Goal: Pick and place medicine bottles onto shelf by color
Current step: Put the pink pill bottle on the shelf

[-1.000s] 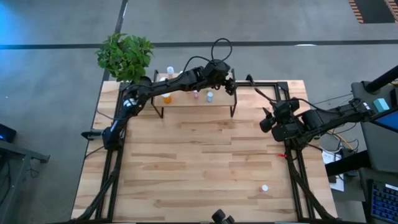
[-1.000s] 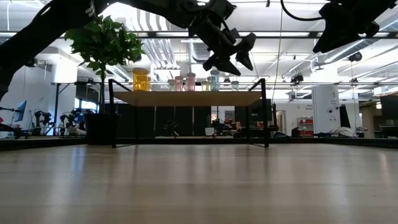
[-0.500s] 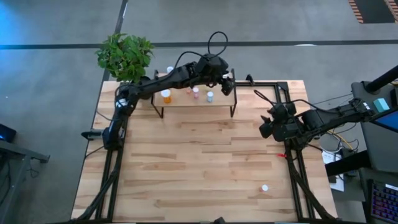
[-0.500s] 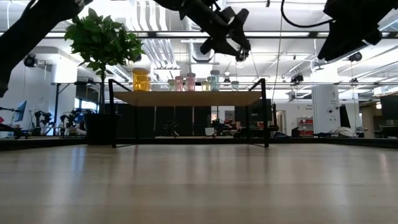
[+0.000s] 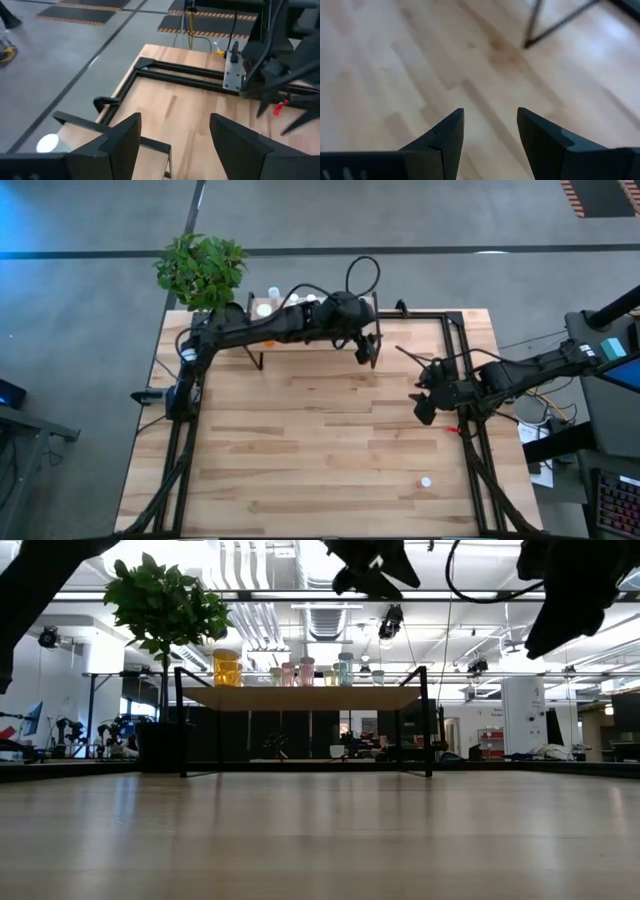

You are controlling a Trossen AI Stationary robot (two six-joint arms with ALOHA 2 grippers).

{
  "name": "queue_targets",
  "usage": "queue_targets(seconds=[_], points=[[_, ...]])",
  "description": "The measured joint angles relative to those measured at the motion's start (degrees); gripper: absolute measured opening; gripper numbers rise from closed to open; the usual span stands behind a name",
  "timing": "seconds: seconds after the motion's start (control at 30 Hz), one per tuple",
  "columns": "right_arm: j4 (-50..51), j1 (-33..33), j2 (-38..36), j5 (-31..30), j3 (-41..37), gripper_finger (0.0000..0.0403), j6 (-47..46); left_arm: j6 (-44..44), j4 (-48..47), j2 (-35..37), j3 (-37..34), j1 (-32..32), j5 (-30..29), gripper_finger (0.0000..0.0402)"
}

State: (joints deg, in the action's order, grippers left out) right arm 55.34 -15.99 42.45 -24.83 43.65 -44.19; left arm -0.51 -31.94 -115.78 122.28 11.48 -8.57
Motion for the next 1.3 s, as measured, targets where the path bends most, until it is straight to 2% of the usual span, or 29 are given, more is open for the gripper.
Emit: queue_targets(seconds=[0.13, 0.27, 0.37, 0.5, 0.6, 0.7, 0.77, 0.9, 1.03, 1.1, 1.3], points=[[-9.20, -0.49, -0.13, 5.55, -2.41, 0.0173, 4.62, -0.31, -2.86, 0.36, -0.01, -3.02, -2.71, 0.0219], [-17.56, -2.29, -0.26, 16.05, -5.27, 0.0173, 8.07, -0.44, -4.88, 0.97, -0.04, -6.49, -2.74, 0.0219], [-18.33, -4.73, -0.01, 20.74, -7.33, 0.0173, 7.53, -0.33, -5.86, 2.59, -0.04, -8.95, -4.30, 0.0219], [-18.02, -9.77, 0.49, 23.55, -9.31, 0.0173, 3.80, -0.09, -5.85, 4.22, -0.04, -11.59, -6.73, 0.0219], [-18.40, -15.84, 0.91, 23.72, -9.88, 0.0173, -0.32, -0.20, -3.55, 4.32, -0.04, -12.98, -5.03, 0.0219], [-21.38, -23.74, 2.55, 23.65, -10.99, 0.0173, -3.12, 0.02, -0.01, 3.90, -0.52, -13.83, 2.65, 0.0219], [-27.14, -29.06, 4.82, 23.32, -12.77, 0.0173, -2.35, 1.28, 1.55, 3.03, -0.78, -14.23, 5.33, 0.0219], [-35.07, -36.70, 12.21, 22.54, -15.92, 0.0173, 1.29, 2.36, 1.76, 0.62, -1.49, -14.68, 0.86, 0.0219], [-32.96, -40.78, 18.83, 22.33, -15.92, 0.0173, -4.66, 2.34, 3.00, 0.42, -2.24, -14.74, -0.07, 0.0219], [-35.22, -42.34, 21.37, 21.89, -15.68, 0.0173, -5.77, 2.36, 3.98, 0.54, -2.65, -14.89, -0.08, 0.0219], [-48.59, -45.07, 29.41, 12.41, -15.47, 0.0173, 1.15, 2.32, 5.38, 0.51, -2.86, -14.98, 0.38, 0.0219]])
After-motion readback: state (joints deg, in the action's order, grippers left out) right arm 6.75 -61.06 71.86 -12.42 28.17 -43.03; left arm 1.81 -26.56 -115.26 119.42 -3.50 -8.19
